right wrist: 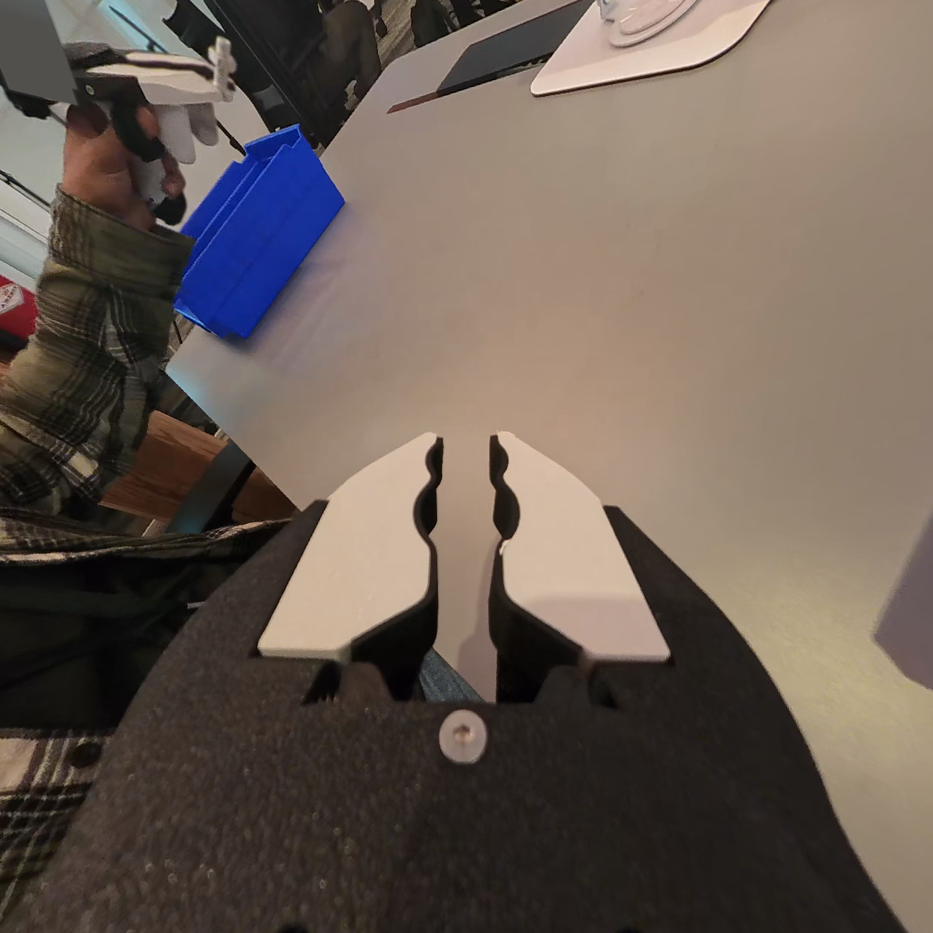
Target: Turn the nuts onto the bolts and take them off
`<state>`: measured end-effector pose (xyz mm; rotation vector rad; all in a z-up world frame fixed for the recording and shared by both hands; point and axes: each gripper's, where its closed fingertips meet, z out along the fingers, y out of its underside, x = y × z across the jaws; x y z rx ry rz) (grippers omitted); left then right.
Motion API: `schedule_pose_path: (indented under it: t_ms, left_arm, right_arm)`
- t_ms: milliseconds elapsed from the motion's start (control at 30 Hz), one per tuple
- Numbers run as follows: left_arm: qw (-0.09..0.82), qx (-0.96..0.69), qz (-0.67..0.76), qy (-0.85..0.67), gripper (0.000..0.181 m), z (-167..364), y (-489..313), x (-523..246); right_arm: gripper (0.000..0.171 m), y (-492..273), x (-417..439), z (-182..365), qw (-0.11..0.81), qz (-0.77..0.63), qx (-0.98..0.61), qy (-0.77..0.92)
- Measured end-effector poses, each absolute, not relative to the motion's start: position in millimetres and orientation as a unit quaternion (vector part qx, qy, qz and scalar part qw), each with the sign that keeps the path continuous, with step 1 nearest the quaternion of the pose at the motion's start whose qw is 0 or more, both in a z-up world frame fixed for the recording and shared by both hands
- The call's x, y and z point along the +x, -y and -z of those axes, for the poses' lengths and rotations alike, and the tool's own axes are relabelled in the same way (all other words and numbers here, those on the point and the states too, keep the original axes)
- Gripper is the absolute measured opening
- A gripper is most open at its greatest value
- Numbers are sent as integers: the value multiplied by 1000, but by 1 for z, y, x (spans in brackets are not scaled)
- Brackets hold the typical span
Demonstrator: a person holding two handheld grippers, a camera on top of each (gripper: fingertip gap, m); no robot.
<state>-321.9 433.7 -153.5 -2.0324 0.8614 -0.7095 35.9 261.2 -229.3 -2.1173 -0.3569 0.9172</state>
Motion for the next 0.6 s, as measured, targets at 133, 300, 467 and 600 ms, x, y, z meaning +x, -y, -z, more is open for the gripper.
schedule_pose_path:
  t_ms: [133,300,467,600]
  left_arm:
    - [385,-784,317,-369,19,168,-430,-281]
    - [313,-798,311,-410,19,211,-425,-251]
    - [215,-809,263,-480,19,261,-410,-232]
    - [145,-805,232,-526,19,297,-401,-223]
  right_arm:
    - [17,-263,33,232,387,-363,-836,142]
    - [17,-263,31,238,380,-364,-839,141]
    - [17,-264,28,244,372,-367,-841,140]
    - [17,-263,25,247,366,-369,-842,142]
